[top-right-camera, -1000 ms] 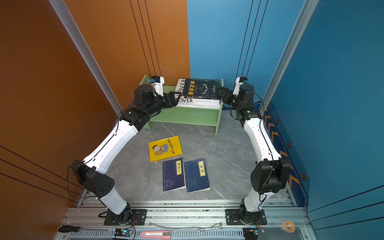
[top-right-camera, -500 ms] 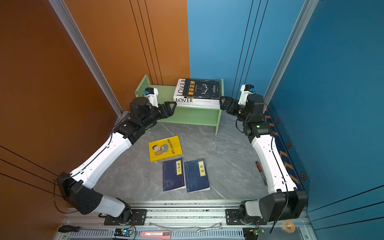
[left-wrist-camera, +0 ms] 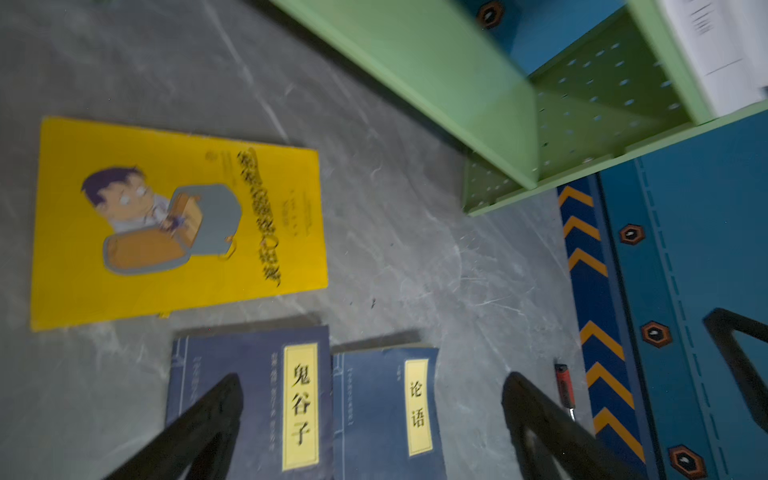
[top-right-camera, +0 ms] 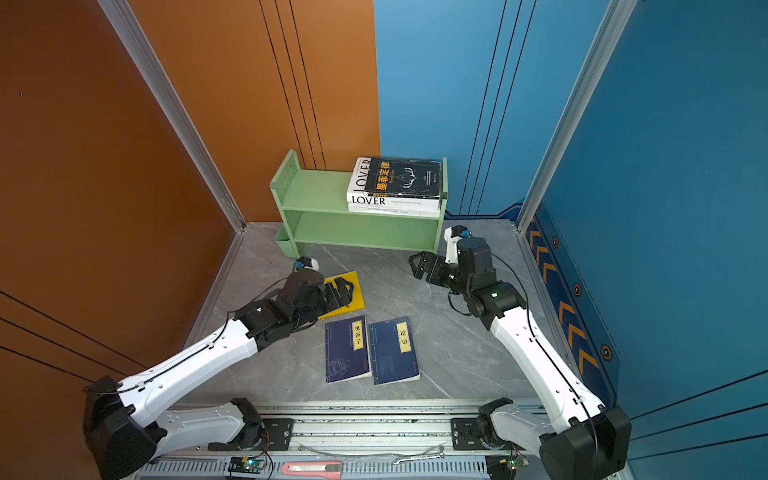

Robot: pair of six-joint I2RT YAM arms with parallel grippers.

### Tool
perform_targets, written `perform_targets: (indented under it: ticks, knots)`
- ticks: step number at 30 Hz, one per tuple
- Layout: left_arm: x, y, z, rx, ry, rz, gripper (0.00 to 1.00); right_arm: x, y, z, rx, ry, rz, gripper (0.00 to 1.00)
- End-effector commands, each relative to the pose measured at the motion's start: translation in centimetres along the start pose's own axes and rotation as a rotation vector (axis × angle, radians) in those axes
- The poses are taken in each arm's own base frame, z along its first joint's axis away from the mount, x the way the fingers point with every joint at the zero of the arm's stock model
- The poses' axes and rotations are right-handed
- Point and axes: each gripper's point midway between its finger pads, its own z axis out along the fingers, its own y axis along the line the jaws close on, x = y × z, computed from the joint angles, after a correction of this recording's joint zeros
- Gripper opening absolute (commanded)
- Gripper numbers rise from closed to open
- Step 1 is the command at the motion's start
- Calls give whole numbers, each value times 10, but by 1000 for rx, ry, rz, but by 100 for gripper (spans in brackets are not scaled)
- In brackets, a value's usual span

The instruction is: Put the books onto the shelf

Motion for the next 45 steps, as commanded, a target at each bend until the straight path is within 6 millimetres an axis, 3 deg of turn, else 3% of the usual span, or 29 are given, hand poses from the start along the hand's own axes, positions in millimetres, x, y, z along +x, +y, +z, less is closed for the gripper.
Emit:
perform_targets:
  ticks: [1, 5, 8, 11, 18, 23, 28, 33, 45]
  knots:
    - [24, 28, -9, -71, -11, -102, 98, 42, -7, -2, -1, 148, 44, 96]
    - [64, 49, -6, -101, 66, -128, 98, 84, -1, -1, -78, 356, 57, 92]
    - [82, 64, -7, -125, 81, -154, 98, 110, 5, 3, -124, 483, 71, 84]
    - [97, 76, -7, -140, 80, -170, 98, 132, 12, 8, -157, 573, 53, 77]
    - [121, 97, 3, -114, 87, -250, 99, 173, 19, 27, -160, 729, -67, 76]
    - [122, 112, 3, -108, 47, -294, 99, 193, 11, 56, -83, 785, -170, 67]
    - [120, 119, 6, -59, 4, -355, 100, 213, 11, 81, -49, 820, -254, 54]
    - [120, 119, 6, -56, 3, -352, 99, 237, 9, 99, -13, 873, -314, 49]
    - [132, 115, 22, -62, 61, -360, 100, 255, -8, 131, 65, 922, -356, 38]
